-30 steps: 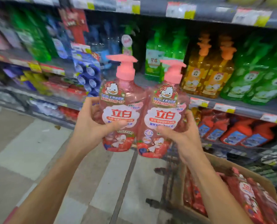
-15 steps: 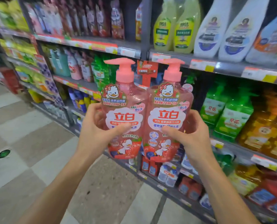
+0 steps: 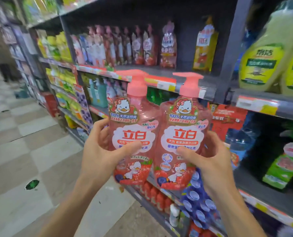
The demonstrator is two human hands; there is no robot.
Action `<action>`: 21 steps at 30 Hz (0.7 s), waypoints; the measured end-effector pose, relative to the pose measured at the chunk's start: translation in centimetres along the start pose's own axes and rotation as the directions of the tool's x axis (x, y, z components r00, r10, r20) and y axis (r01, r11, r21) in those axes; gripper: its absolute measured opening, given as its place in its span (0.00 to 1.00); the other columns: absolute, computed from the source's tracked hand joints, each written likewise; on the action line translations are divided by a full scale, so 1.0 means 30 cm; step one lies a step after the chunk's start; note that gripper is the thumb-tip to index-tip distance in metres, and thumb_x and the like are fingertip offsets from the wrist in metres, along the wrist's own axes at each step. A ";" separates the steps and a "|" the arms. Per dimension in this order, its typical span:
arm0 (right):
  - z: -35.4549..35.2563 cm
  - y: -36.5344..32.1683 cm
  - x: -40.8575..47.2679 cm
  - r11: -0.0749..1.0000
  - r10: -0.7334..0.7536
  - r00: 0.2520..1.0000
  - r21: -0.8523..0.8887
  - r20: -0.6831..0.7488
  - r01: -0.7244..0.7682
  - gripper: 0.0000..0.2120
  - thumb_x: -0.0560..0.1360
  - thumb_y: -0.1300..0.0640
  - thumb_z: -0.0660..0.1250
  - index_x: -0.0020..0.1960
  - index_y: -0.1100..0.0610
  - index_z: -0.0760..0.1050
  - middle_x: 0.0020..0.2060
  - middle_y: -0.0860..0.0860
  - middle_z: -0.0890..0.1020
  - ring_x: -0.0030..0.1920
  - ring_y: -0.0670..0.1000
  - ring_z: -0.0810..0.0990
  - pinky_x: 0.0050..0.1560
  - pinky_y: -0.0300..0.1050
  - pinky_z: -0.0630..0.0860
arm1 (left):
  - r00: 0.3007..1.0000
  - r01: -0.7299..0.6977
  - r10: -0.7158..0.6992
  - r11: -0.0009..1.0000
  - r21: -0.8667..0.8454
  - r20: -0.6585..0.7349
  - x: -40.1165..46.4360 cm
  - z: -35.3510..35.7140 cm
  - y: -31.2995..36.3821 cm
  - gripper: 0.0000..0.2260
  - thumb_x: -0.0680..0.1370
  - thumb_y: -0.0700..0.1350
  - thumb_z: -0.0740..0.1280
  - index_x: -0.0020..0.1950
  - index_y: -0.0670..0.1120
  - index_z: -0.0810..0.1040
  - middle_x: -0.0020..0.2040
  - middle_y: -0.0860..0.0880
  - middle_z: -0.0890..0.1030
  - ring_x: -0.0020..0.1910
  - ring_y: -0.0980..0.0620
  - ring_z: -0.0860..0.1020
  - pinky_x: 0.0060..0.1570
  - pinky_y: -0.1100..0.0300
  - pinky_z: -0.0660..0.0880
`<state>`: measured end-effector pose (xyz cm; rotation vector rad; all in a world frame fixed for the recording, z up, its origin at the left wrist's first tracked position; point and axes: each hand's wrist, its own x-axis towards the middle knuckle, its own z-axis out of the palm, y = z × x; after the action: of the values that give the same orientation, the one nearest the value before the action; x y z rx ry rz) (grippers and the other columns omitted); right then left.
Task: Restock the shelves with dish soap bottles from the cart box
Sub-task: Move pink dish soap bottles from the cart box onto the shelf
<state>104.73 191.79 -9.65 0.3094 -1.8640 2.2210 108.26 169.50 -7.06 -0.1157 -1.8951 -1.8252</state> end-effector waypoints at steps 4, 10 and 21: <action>0.151 0.059 0.188 1.000 0.004 0.999 0.004 0.036 -0.004 0.31 0.54 0.62 0.84 0.55 0.54 0.77 0.48 0.51 0.87 0.49 0.52 0.86 0.47 0.55 0.83 | 0.999 -0.001 0.002 1.000 0.020 -0.051 0.184 -0.090 -0.054 0.32 0.56 0.50 0.81 0.58 0.50 0.75 0.51 0.48 0.86 0.49 0.48 0.85 0.44 0.53 0.82; 0.397 0.125 0.435 0.998 0.001 0.996 0.058 0.084 -0.006 0.34 0.52 0.57 0.83 0.57 0.53 0.78 0.49 0.51 0.87 0.50 0.55 0.86 0.45 0.55 0.82 | 0.994 -0.021 0.022 1.000 0.006 -0.104 0.456 -0.235 -0.133 0.29 0.60 0.38 0.81 0.58 0.48 0.75 0.48 0.51 0.86 0.45 0.51 0.85 0.38 0.64 0.80; 0.852 0.214 0.889 0.992 -0.121 0.991 0.038 -0.054 0.123 0.33 0.52 0.62 0.83 0.56 0.55 0.77 0.47 0.51 0.87 0.49 0.52 0.86 0.39 0.41 0.81 | 0.988 -0.154 0.155 0.987 -0.038 0.023 1.120 -0.525 -0.281 0.30 0.59 0.50 0.82 0.58 0.51 0.76 0.50 0.49 0.86 0.49 0.49 0.85 0.46 0.54 0.82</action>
<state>77.80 166.49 -3.24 0.3598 -1.7276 2.1673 80.28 144.29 -1.49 -0.2919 -1.8170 -1.7616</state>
